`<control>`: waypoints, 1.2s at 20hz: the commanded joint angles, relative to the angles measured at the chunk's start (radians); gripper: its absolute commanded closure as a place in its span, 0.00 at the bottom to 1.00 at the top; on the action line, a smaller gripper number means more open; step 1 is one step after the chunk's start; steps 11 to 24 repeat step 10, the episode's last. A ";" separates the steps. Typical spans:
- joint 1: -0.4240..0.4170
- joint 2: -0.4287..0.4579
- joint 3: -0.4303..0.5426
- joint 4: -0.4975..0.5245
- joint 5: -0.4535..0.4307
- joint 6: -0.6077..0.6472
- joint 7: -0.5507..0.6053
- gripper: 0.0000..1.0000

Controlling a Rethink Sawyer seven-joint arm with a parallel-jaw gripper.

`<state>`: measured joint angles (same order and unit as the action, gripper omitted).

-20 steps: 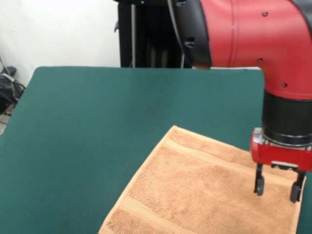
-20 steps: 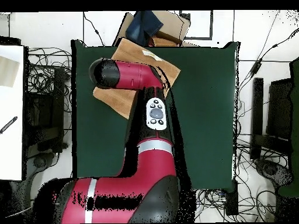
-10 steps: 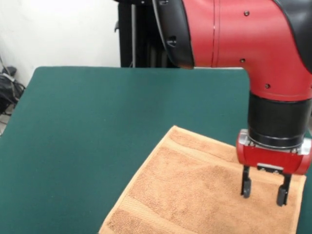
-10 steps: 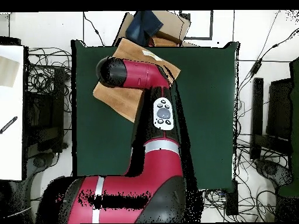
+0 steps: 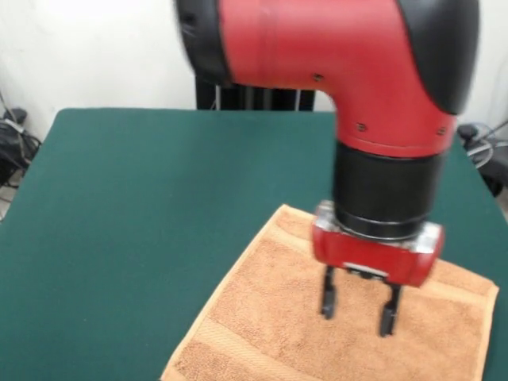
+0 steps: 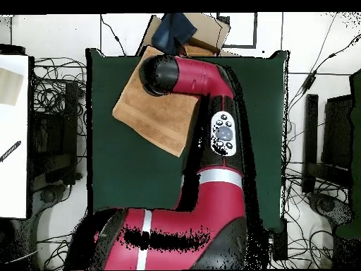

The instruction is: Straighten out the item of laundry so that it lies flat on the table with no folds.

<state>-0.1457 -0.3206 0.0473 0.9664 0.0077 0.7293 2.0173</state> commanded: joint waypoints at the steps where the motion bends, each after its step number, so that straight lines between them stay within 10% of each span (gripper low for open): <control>1: -0.055 -0.003 -0.006 -0.090 -0.098 0.194 -0.145 0.00; 24: -0.064 -0.007 0.032 -0.082 -0.149 0.204 -0.119 0.00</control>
